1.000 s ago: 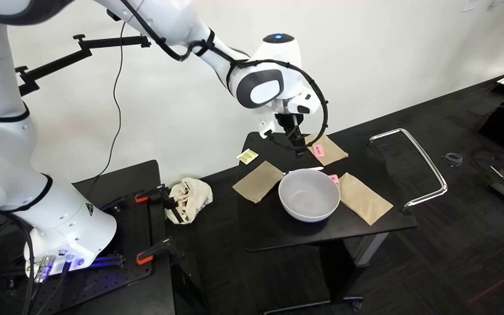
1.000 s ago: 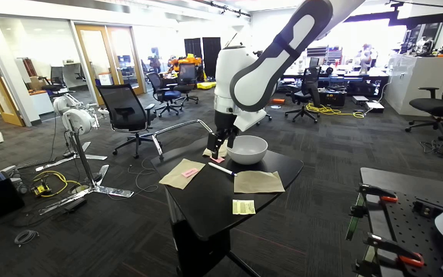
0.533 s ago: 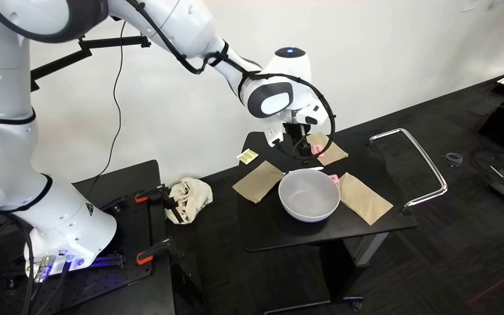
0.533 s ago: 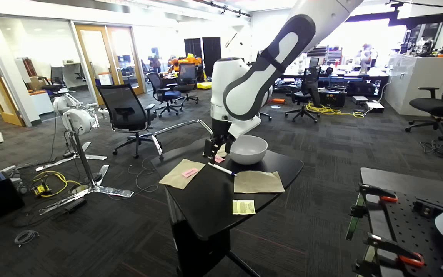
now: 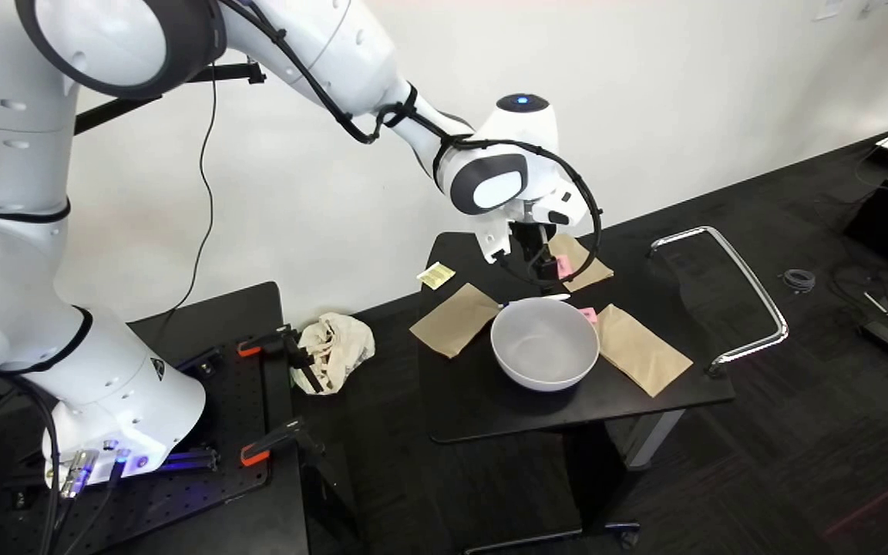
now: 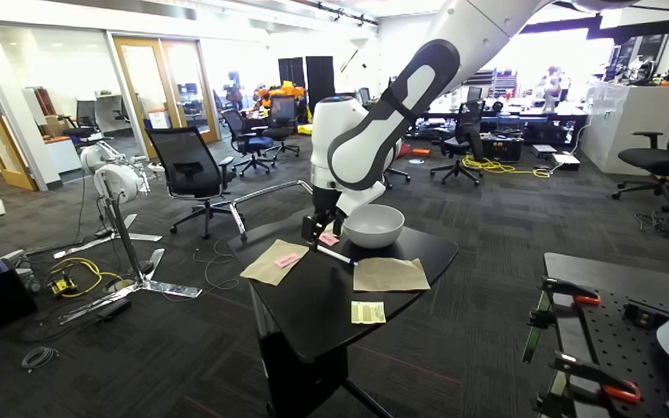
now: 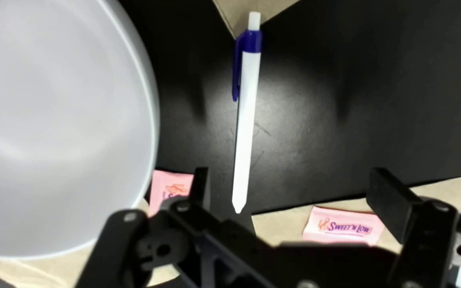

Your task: Put the pen in the bowl

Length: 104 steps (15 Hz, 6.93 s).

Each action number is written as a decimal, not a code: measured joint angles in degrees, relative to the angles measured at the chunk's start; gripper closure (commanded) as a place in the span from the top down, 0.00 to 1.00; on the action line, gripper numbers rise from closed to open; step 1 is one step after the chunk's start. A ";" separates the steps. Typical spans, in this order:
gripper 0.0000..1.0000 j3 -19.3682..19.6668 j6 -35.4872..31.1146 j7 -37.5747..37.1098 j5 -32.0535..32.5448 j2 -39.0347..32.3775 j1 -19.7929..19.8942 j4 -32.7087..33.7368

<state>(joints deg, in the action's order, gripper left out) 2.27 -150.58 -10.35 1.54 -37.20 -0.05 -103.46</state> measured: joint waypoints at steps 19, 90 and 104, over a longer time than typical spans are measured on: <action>0.63 2.06 7.29 0.03 0.51 -9.94 -1.54 13.62; 1.00 22.94 -9.37 -23.90 9.37 10.50 -10.18 -9.89; 1.00 14.63 0.91 -20.22 12.40 28.25 -5.79 -16.70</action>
<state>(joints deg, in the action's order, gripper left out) 16.90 -149.67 -30.57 13.95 -8.95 -5.84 -120.16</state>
